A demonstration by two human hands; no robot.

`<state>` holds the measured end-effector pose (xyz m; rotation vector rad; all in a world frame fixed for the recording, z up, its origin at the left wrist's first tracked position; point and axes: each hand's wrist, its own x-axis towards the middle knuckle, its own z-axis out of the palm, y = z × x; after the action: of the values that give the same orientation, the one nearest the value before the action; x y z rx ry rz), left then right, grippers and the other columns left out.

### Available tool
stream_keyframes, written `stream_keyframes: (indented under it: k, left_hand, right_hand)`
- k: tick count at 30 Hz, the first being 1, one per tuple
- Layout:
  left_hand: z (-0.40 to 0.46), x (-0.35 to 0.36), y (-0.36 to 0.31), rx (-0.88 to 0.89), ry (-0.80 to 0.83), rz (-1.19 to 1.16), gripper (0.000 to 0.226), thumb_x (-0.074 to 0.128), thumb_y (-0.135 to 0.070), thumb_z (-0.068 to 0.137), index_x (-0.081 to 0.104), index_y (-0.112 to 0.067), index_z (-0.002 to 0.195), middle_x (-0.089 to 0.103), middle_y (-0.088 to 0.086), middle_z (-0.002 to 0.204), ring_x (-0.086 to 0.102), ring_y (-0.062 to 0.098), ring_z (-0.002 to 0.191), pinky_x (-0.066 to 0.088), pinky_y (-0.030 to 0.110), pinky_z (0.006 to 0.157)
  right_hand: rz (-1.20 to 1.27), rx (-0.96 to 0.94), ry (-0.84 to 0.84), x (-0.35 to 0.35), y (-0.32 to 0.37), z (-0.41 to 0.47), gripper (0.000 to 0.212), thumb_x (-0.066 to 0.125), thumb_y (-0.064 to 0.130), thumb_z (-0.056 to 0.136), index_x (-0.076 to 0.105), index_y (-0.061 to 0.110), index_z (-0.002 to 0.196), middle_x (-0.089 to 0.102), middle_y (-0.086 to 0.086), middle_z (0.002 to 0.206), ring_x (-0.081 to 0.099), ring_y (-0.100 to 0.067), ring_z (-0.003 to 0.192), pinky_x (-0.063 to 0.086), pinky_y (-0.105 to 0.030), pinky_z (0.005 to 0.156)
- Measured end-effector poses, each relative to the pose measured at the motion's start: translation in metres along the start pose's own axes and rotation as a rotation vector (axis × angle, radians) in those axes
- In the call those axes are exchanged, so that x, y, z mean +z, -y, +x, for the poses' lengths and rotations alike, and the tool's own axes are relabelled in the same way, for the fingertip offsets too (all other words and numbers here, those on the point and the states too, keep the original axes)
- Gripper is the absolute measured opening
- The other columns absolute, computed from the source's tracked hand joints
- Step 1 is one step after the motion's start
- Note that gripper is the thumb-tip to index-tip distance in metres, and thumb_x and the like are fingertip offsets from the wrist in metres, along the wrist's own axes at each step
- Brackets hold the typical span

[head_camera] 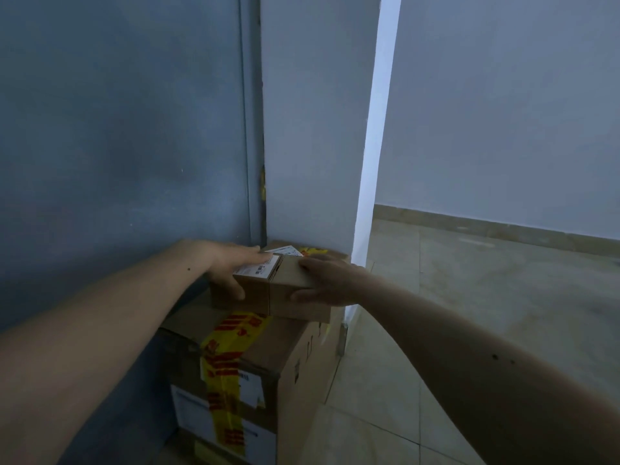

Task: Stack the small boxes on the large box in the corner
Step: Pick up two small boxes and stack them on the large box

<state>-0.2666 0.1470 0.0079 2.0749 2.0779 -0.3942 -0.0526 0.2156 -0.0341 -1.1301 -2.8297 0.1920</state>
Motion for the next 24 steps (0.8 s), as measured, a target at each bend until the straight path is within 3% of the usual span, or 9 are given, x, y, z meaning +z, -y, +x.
stream_keyframes:
  k: [3,10,16,19,24]
  left_hand:
    - [0.006,0.005,-0.001,0.002,-0.050,0.078,0.095,0.066,-0.016,0.088,-0.001,-0.034,0.153,-0.001,-0.004,0.164,0.002,0.025,0.150,0.010,0.048,0.119]
    - [0.027,0.015,-0.010,-0.017,-0.160,0.284,0.093,0.054,0.010,0.088,-0.008,-0.014,0.153,-0.011,0.004,0.163,0.002,0.024,0.150,0.016,0.037,0.120]
    - [0.029,0.014,-0.012,-0.068,-0.161,0.341,0.089,0.052,0.005,0.092,-0.010,-0.012,0.153,-0.010,0.006,0.163,0.003,0.025,0.150,0.017,0.039,0.118]
    - [0.028,0.012,-0.021,-0.132,-0.158,0.447,0.088,0.054,0.001,0.092,-0.009,-0.010,0.152,-0.006,0.007,0.164,0.002,0.026,0.150,0.027,0.044,0.116]
    - [0.017,0.015,-0.032,-0.208,-0.182,0.511,0.081,0.047,0.000,0.095,-0.010,-0.006,0.152,-0.010,0.011,0.163,-0.007,0.026,0.150,0.008,0.041,0.121]
  right_hand:
    - [0.041,0.038,-0.022,0.009,0.001,0.004,0.081,0.049,0.070,0.082,0.023,0.031,0.149,0.027,-0.004,0.155,0.034,-0.036,0.138,0.035,-0.056,0.108]
    - [0.054,0.120,-0.072,0.018,0.014,0.022,0.074,0.049,0.062,0.088,0.024,0.028,0.149,0.028,-0.011,0.151,0.031,-0.043,0.136,0.022,-0.059,0.113]
    - [0.063,0.159,-0.089,0.021,0.016,0.028,0.074,0.050,0.063,0.086,0.026,0.030,0.148,0.030,-0.011,0.149,0.029,-0.048,0.136,0.021,-0.061,0.113]
    - [0.014,0.200,-0.070,0.020,0.017,0.026,0.078,0.047,0.068,0.085,0.018,0.035,0.150,0.023,-0.008,0.155,0.016,-0.055,0.140,0.018,-0.066,0.113]
    - [-0.054,0.192,-0.124,0.012,0.018,0.010,0.102,0.047,0.078,0.076,0.003,0.029,0.154,0.004,-0.006,0.165,-0.004,-0.047,0.147,0.008,-0.064,0.116]
